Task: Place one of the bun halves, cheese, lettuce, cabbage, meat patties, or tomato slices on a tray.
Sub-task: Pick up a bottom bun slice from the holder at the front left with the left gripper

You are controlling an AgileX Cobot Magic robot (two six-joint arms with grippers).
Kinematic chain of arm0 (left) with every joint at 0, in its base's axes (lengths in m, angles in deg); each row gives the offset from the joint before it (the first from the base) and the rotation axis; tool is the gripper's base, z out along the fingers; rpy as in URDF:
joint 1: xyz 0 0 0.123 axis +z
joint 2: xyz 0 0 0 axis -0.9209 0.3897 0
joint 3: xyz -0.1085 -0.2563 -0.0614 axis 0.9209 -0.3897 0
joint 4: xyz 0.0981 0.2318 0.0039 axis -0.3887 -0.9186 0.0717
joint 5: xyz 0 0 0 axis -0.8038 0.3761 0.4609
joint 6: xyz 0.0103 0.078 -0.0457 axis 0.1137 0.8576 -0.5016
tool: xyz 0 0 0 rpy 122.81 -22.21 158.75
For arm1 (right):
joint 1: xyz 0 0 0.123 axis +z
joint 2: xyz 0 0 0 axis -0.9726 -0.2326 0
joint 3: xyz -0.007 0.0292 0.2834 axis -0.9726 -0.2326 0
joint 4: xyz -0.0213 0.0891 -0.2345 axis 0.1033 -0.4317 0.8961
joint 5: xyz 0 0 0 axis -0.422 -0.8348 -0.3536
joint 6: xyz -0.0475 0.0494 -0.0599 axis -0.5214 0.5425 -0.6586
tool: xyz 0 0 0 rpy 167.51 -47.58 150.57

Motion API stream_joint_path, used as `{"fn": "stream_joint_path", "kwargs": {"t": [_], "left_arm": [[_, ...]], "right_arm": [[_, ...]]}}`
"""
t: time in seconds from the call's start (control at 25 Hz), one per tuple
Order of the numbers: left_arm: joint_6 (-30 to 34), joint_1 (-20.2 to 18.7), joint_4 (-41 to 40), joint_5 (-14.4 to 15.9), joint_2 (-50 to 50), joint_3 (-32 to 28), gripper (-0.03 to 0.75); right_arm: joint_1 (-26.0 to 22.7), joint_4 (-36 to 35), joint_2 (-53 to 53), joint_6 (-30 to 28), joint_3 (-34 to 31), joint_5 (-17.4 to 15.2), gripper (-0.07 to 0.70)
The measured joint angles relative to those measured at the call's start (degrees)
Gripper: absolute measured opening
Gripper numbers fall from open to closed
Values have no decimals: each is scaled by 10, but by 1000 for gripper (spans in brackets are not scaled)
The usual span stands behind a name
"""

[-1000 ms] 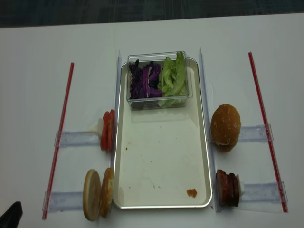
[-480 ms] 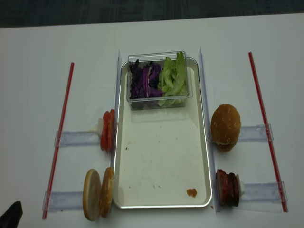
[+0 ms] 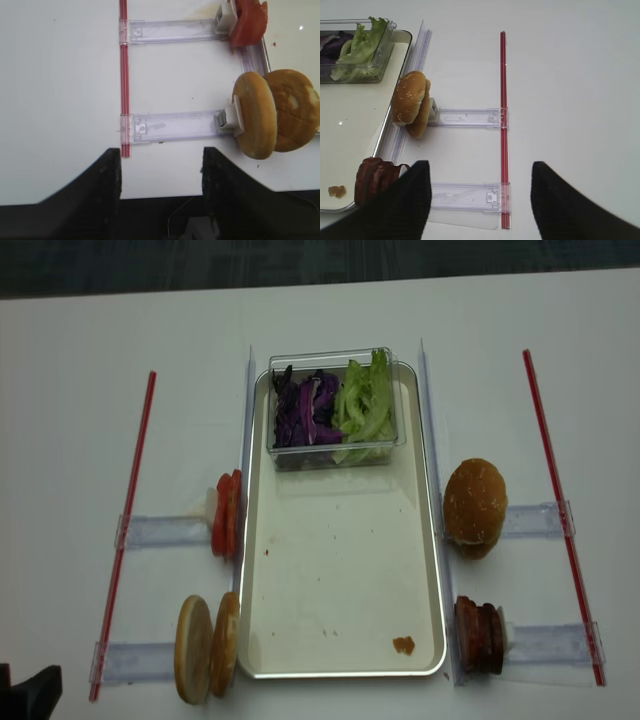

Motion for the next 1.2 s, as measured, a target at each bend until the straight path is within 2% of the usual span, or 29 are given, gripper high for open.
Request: {"fn": "stream_joint_path", "kwargs": {"t": [0.24, 0.52, 0.88, 1.2], "left_arm": [[0, 0, 0, 3, 71, 23, 350], [0, 0, 0, 26, 159, 48, 350], [-1, 0, 9, 26, 253, 81, 350], [-1, 0, 12, 24, 314, 82, 350]], "right_arm": [[0, 0, 0, 0, 0, 0, 453], [0, 0, 0, 0, 0, 0, 453], [0, 0, 0, 0, 0, 0, 453], [0, 0, 0, 0, 0, 0, 453]]}}
